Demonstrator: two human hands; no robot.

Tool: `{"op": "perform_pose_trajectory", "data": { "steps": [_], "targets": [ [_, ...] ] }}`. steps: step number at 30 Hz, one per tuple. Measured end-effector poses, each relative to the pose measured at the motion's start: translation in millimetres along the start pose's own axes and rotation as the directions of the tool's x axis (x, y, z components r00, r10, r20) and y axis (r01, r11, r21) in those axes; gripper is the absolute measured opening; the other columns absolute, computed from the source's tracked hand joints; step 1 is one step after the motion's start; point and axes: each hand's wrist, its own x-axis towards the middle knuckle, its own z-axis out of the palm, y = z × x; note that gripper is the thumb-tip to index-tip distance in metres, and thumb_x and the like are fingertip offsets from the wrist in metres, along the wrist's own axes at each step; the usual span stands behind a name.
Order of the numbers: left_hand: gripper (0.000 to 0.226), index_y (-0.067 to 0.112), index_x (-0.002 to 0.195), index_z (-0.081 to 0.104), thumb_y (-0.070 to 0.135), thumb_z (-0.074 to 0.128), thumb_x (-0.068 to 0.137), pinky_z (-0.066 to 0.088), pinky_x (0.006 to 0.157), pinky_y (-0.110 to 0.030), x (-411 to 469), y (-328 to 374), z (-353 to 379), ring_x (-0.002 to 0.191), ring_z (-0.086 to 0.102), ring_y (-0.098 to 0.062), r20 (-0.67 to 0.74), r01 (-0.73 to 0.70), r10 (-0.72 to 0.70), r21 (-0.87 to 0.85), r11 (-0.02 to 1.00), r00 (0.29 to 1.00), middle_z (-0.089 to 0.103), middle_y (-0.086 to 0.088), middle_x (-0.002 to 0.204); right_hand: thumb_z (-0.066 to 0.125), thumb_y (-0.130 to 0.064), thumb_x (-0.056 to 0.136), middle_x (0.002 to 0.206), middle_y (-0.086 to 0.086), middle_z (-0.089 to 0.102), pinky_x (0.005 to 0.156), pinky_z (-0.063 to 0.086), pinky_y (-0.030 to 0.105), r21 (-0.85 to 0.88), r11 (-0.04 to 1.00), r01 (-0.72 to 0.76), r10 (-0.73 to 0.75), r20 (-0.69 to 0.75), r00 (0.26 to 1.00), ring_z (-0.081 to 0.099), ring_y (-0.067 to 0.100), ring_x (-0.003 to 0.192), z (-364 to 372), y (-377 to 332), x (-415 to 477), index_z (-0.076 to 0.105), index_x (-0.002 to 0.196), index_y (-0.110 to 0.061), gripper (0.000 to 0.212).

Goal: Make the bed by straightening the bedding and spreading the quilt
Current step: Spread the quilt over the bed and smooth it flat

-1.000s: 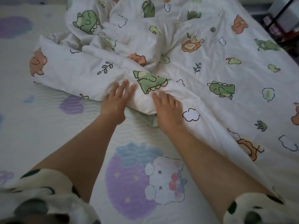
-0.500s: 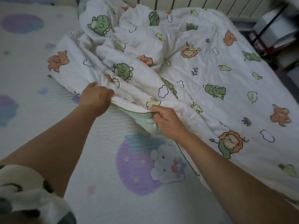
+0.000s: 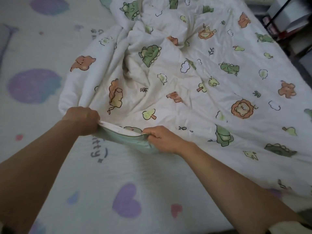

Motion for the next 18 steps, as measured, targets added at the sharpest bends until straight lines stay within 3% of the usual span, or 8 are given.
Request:
{"op": "perform_pose_trajectory", "data": {
  "steps": [3,6,8,11,15,18],
  "targets": [
    [0.028,0.027,0.110,0.062,0.028,0.041,0.092,0.047,0.078,-0.030,-38,0,29,0.096,0.061,-0.017,0.092,0.033,-0.033,-0.002,0.999,0.995,0.063,0.004,0.109,0.040,0.002,0.088,0.063,-0.011,0.044,0.057,0.032,0.017,-0.019,1.000,0.015,-0.014,0.086,0.996,0.043,0.000,0.058,29,-9,-13,0.046,0.067,-0.028,0.037],
    [0.032,0.025,0.119,0.057,0.029,0.040,0.092,0.047,0.086,-0.032,-78,7,55,0.107,0.060,-0.019,0.198,0.077,-0.070,-0.028,0.997,0.978,0.062,0.001,0.119,0.041,0.000,0.086,0.067,-0.004,0.047,0.066,0.036,0.031,-0.094,0.995,0.040,-0.022,0.183,0.983,0.043,0.012,0.065,60,-7,-27,0.052,0.074,-0.014,0.022],
    [0.034,0.023,0.121,0.056,0.029,0.039,0.093,0.046,0.088,-0.032,-100,17,73,0.110,0.059,-0.019,0.252,0.092,-0.079,-0.040,0.995,0.964,0.060,0.000,0.122,0.042,-0.001,0.086,0.072,0.002,0.050,0.069,0.038,0.033,-0.128,0.991,0.033,-0.003,0.231,0.973,0.044,0.017,0.070,80,0,-38,0.056,0.082,-0.004,0.015],
    [0.034,0.022,0.122,0.055,0.028,0.039,0.093,0.046,0.091,-0.033,-130,34,97,0.113,0.058,-0.019,0.323,0.110,-0.086,-0.057,0.992,0.943,0.059,-0.001,0.124,0.044,0.000,0.087,0.068,-0.002,0.047,0.068,0.034,0.031,-0.150,0.986,0.067,-0.016,0.315,0.949,0.043,0.017,0.072,104,2,-57,0.053,0.075,-0.011,0.019],
    [0.035,0.021,0.123,0.055,0.028,0.039,0.093,0.046,0.089,-0.033,-156,59,121,0.113,0.058,-0.021,0.326,0.082,-0.062,-0.049,0.995,0.943,0.059,-0.002,0.125,0.044,0.002,0.087,0.068,-0.016,0.045,0.067,0.034,0.025,-0.151,0.986,0.069,-0.007,0.379,0.926,0.042,0.010,0.075,127,14,-85,0.058,0.079,-0.017,0.026],
    [0.036,0.026,0.127,0.053,0.031,0.043,0.092,0.046,0.092,-0.033,-166,67,144,0.115,0.057,-0.019,0.307,0.009,-0.005,-0.013,1.000,0.952,0.057,0.003,0.127,0.047,-0.004,0.089,0.090,0.002,0.061,0.072,0.037,0.030,-0.203,0.978,0.045,0.037,0.382,0.923,0.050,0.018,0.084,139,23,-102,0.064,0.098,-0.010,0.020]
  ]
}}
